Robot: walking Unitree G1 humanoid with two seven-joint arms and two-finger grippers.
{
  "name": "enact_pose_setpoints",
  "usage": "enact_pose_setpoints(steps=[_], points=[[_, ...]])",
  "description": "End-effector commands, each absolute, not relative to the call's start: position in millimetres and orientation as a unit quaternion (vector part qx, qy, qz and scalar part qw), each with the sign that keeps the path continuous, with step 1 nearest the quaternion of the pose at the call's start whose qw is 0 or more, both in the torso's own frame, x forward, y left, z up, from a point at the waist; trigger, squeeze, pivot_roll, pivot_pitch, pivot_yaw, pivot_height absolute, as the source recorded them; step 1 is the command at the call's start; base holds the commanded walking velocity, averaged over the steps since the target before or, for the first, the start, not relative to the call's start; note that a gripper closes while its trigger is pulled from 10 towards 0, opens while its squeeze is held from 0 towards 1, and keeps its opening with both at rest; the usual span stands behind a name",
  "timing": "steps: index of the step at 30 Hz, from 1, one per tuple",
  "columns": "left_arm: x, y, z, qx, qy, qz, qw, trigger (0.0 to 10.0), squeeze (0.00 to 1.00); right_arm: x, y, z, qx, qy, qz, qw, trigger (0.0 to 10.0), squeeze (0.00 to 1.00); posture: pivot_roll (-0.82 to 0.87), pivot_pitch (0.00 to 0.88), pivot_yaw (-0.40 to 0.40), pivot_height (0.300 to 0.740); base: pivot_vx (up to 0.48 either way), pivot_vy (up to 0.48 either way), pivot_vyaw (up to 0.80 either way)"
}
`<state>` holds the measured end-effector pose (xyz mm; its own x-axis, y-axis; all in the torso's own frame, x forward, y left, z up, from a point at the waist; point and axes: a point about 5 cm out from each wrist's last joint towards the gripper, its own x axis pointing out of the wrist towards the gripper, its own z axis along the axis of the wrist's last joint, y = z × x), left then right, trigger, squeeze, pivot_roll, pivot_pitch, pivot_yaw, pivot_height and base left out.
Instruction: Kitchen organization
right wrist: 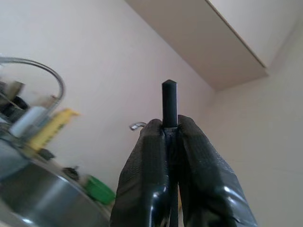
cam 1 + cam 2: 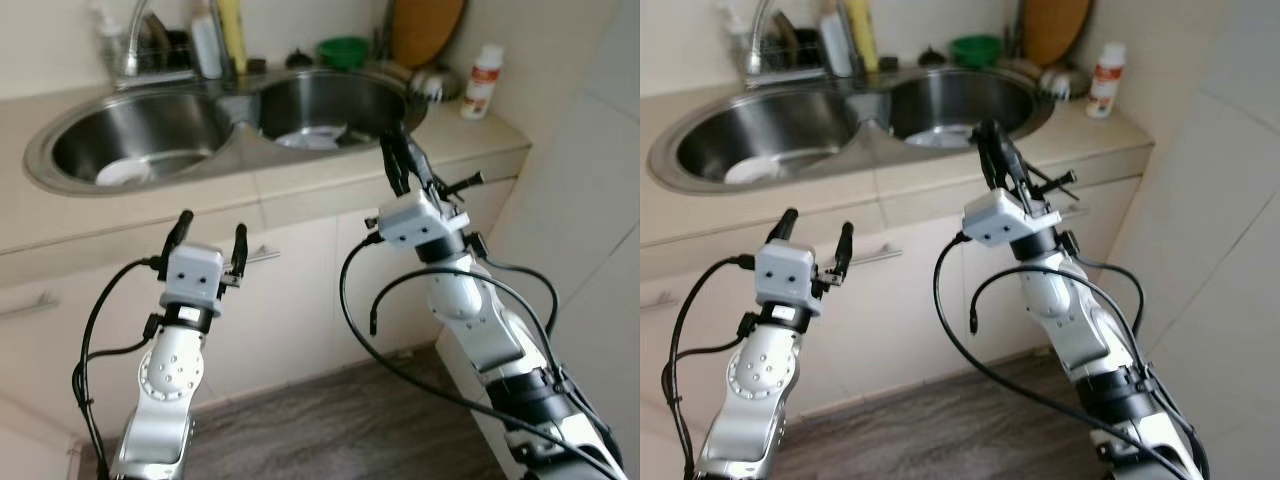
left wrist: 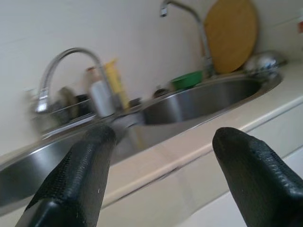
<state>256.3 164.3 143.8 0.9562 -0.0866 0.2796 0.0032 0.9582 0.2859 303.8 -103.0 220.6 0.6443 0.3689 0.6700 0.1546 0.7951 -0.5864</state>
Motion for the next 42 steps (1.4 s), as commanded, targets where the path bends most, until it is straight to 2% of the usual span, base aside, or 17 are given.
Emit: enact_pose_setpoints(steps=[1, 7, 10, 13, 28, 31, 34, 37, 38, 39, 40, 42], points=[[256, 158, 146, 0.139, -0.153, -0.033, 0.978, 10.0, 0.00, 306, -104, 229, -0.308, -0.427, 0.061, 0.848, 10.0, 0.00, -0.03, 0.000, 0.015, 0.740, 0.371, 0.000, 0.00], [257, 158, 146, 0.139, -0.154, -0.033, 0.978, 10.0, 0.00, 309, -93, 243, -0.306, -0.453, 0.067, 0.835, 10.0, 0.00, -0.02, 0.000, 0.014, 0.740, 0.371, 0.000, 0.37], [257, 158, 146, 0.139, -0.154, -0.033, 0.978, 10.0, 0.00, 308, -83, 248, -0.326, -0.471, 0.085, 0.815, 10.0, 0.00, -0.02, 0.000, 0.014, 0.740, 0.372, 0.000, 0.80], [257, 157, 145, 0.139, -0.155, -0.033, 0.978, 10.0, 0.00, 309, -79, 246, -0.309, -0.468, 0.106, 0.821, 10.0, 0.00, -0.02, 0.000, 0.012, 0.740, 0.371, 0.000, 0.80], [257, 155, 145, 0.135, -0.157, -0.032, 0.978, 10.0, 0.00, 318, -78, 245, -0.296, -0.454, 0.128, 0.831, 10.0, 0.00, -0.02, 0.000, 0.002, 0.740, 0.366, 0.000, 0.00], [257, 154, 144, 0.135, -0.156, -0.031, 0.978, 10.0, 0.00, 326, -80, 244, -0.274, -0.429, 0.133, 0.850, 10.0, 0.00, -0.01, 0.000, 0.000, 0.740, 0.313, 0.000, 0.00], [257, 153, 144, 0.134, -0.152, -0.032, 0.979, 10.0, 0.00, 344, -82, 232, -0.214, -0.338, 0.146, 0.905, 10.0, 0.00, -0.01, 0.000, -0.002, 0.740, 0.000, 0.000, 0.00], [258, 152, 143, 0.135, -0.150, -0.036, 0.979, 10.0, 0.00, 352, -88, 227, -0.164, -0.301, 0.134, 0.930, 10.0, 0.00, -0.01, 0.000, -0.002, 0.740, 0.000, 0.000, 0.00], [258, 152, 143, 0.135, -0.149, -0.038, 0.979, 10.0, 0.00, 358, -90, 221, -0.152, -0.266, 0.134, 0.943, 10.0, 0.54, -0.01, 0.000, -0.002, 0.740, 0.000, 0.000, 0.00], [258, 152, 143, 0.135, -0.149, -0.038, 0.979, 10.0, 0.00, 358, -90, 221, -0.152, -0.266, 0.134, 0.943, 10.0, 0.54, -0.01, 0.000, -0.002, 0.740, 0.000, 0.000, 0.00], [258, 152, 142, 0.138, -0.147, -0.039, 0.979, 10.0, 0.00, 362, -94, 215, -0.127, -0.241, 0.130, 0.953, 10.0, 1.00, -0.01, 0.000, -0.002, 0.740, 0.000, 0.000, 0.00], [258, 152, 142, 0.139, -0.147, -0.040, 0.979, 10.0, 0.00, 363, -96, 214, -0.102, -0.235, 0.133, 0.957, 10.0, 1.00, -0.01, 0.000, -0.002, 0.740, 0.000, 0.000, 0.00]])
